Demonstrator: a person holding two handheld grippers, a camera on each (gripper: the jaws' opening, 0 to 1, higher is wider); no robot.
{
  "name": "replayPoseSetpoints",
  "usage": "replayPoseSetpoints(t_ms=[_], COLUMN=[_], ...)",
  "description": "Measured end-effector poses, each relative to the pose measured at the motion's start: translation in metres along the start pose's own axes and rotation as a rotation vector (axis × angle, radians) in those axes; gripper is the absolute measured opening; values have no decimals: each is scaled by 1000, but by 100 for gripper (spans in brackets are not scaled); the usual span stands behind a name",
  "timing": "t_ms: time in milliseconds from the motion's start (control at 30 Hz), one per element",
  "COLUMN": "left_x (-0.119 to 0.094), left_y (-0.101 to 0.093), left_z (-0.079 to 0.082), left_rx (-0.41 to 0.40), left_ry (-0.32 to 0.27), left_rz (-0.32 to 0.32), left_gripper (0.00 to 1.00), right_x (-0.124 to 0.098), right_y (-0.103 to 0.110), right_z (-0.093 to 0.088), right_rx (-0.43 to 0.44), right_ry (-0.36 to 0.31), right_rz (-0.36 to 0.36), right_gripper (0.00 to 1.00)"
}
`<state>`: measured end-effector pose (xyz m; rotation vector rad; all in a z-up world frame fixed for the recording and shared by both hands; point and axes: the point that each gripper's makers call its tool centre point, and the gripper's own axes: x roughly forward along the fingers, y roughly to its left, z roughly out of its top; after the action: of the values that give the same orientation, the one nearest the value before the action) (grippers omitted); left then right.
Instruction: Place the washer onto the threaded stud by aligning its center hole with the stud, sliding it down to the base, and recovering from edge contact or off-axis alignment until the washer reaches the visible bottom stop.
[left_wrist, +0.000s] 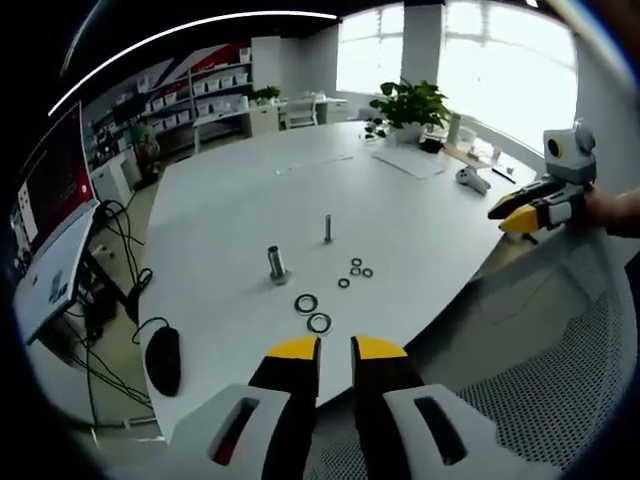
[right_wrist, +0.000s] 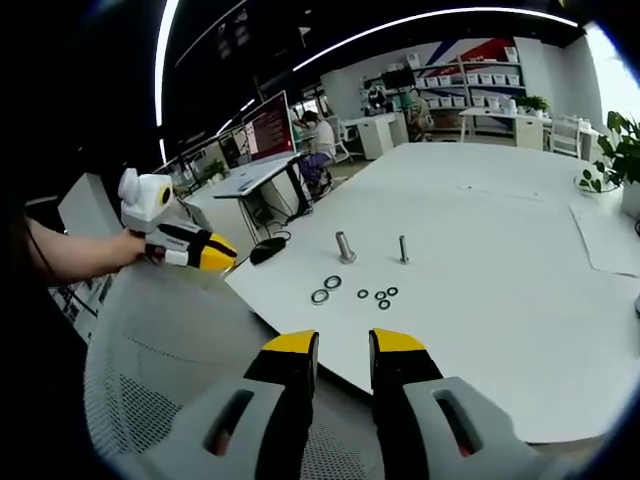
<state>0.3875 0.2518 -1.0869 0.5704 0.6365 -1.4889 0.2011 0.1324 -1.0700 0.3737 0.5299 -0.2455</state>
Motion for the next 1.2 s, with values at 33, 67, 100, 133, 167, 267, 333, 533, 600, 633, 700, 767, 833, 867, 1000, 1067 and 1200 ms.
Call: replayPoseSetpoints(t_ms=[33, 67, 100, 133, 167, 267, 333, 533, 600, 633, 700, 767, 833, 867, 1000, 1067, 1200], left_x=[0, -1, -3, -4, -6, -8, -7, 0, -1, 1, 1, 3, 4, 4, 5, 6, 7], left_y=[-2, -2, 1, 2, 1, 7, 9, 5, 4, 5, 5, 0, -6, -8, -5, -3, -8], left_z=[0, 0, 0, 1, 5, 6, 3, -16, -13, -11, -9, -13, -18, -17, -16, -17, -20], left_rx=[0, -2, -12, -48, -106, -151, -127, 72, 52, 28, 20, 38, 56, 62, 75, 71, 95], left_ry=[6, 13, 19, 12, -5, -15, -18, 58, 54, 44, 30, 39, 72, 73, 57, 62, 72], left_rz=[1, 4, 14, 24, 22, 49, 80, 101, 90, 80, 68, 47, 34, 31, 36, 38, 32], left_gripper=[10, 10, 10, 10, 10, 11, 11, 8, 7, 7, 7, 7, 7, 7, 7, 8, 8], right_x=[0, 0, 1, 1, 1, -3, -3, -8, -9, -7, -4, 0, 1, 1, 1, 0, -1], right_y=[0, 1, 2, 2, 1, -7, -11, -23, -27, -27, -24, -19, -13, -12, -10, -11, -12], right_z=[0, 0, 0, -1, -1, 2, 1, -3, -7, -7, -7, -8, -9, -9, -8, -4, -8], right_rx=[2, 1, -3, -5, -2, 20, 41, 64, 122, 119, 99, 115, 127, 119, 103, 116, 129], right_ry=[0, 3, 7, 12, 14, -5, -1, 3, 6, 5, 12, 22, 27, 27, 29, 9, 14], right_rz=[3, 5, 5, 5, -1, -34, -53, -104, -106, -94, -83, -62, -30, -21, -15, -17, -20], right_gripper=[23, 23, 23, 23, 23, 23, 23, 26, 28, 28, 28, 28, 28, 27, 27, 28, 28])
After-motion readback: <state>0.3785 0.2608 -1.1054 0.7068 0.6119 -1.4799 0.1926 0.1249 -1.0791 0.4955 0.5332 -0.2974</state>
